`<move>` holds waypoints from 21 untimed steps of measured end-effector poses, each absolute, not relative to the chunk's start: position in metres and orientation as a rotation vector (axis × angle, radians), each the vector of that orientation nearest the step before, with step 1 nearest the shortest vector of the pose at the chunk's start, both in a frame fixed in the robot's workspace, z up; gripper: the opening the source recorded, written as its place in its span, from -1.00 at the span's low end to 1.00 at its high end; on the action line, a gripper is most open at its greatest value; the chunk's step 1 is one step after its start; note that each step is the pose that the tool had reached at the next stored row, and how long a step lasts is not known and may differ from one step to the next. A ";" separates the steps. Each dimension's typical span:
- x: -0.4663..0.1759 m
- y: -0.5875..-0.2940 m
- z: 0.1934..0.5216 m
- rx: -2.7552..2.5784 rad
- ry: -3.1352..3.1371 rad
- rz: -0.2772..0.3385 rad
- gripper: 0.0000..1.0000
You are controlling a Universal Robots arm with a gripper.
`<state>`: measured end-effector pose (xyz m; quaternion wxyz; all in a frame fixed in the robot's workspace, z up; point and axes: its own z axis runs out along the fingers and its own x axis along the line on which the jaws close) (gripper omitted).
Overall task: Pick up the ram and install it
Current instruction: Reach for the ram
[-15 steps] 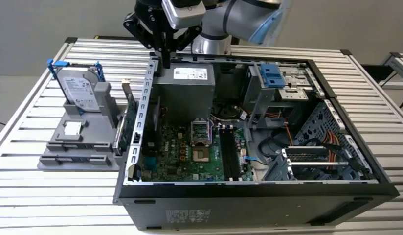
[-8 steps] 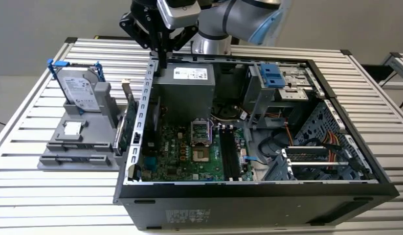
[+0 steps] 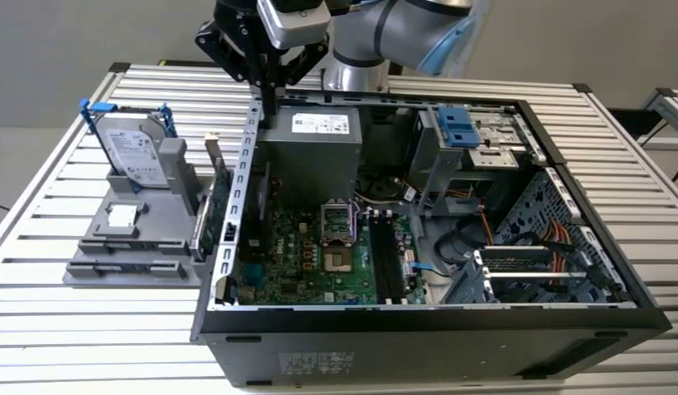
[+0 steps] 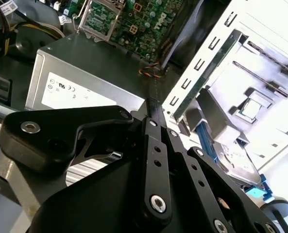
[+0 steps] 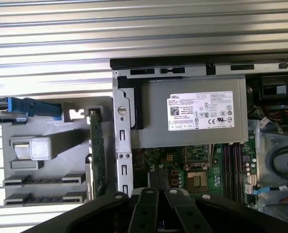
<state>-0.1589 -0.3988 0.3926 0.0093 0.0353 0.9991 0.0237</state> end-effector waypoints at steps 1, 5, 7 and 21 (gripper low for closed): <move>-0.160 -0.399 0.393 0.110 3.120 0.074 -1.00; -0.164 -0.399 0.393 0.110 3.120 0.074 -1.00; -0.166 -0.399 0.393 0.110 3.120 0.074 -1.00; -0.180 -0.399 0.393 0.109 3.123 0.074 -1.00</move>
